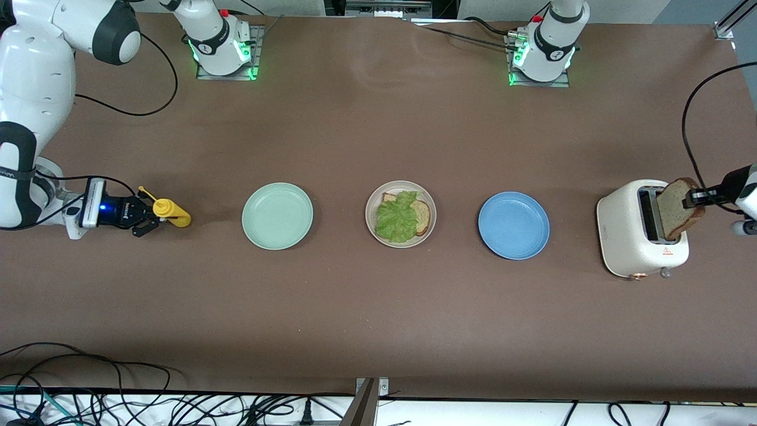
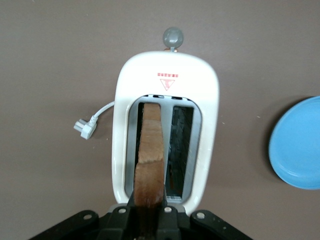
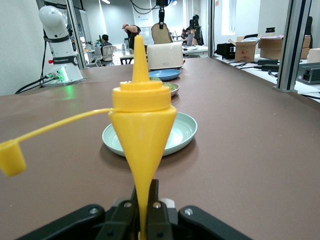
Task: Make sandwich on beige plate with both arms
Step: 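Set the mustard down while the left gripper lifts the toast out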
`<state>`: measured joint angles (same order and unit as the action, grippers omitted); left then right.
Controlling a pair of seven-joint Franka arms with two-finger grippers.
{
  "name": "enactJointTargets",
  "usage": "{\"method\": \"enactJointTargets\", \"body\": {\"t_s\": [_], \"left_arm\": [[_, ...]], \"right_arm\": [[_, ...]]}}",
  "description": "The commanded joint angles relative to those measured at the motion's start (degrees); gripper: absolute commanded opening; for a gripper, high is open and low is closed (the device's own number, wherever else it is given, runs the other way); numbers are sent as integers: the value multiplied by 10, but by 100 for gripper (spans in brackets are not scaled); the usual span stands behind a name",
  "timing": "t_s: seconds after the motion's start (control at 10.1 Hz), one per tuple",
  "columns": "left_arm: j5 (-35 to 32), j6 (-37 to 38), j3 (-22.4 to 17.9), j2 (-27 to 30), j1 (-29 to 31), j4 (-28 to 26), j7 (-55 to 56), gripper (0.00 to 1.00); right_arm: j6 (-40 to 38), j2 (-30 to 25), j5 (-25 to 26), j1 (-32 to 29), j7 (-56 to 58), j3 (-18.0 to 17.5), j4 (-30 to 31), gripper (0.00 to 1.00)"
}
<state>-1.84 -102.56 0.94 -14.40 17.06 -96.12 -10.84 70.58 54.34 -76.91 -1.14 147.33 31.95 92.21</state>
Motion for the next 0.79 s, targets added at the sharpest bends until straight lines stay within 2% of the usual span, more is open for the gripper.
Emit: {"method": "enactJointTargets", "body": {"t_s": [0.0,0.2,0.3,0.4,0.6,0.7], "left_arm": [[-7,133,53,9,-3,100,1,0],[-7,152,147,5,-4,110,1,0],[-4,152,191,-9,-12,110,3,0],[-3,150,207,-37,-38,111,21,0],[23,130,207,-96,-149,122,94,0],[43,112,208,-129,-182,147,140,0]], "right_arm": [[-19,11,-13,-32,5,-32,-13,0],[-19,18,-14,-38,5,-43,-13,0],[-19,20,-14,-39,1,-43,-13,26],[-19,20,-14,-38,-2,-43,-13,36],[-19,20,-13,-39,-4,-43,-13,48],[-19,20,-11,-45,-5,-43,-14,58]]}}
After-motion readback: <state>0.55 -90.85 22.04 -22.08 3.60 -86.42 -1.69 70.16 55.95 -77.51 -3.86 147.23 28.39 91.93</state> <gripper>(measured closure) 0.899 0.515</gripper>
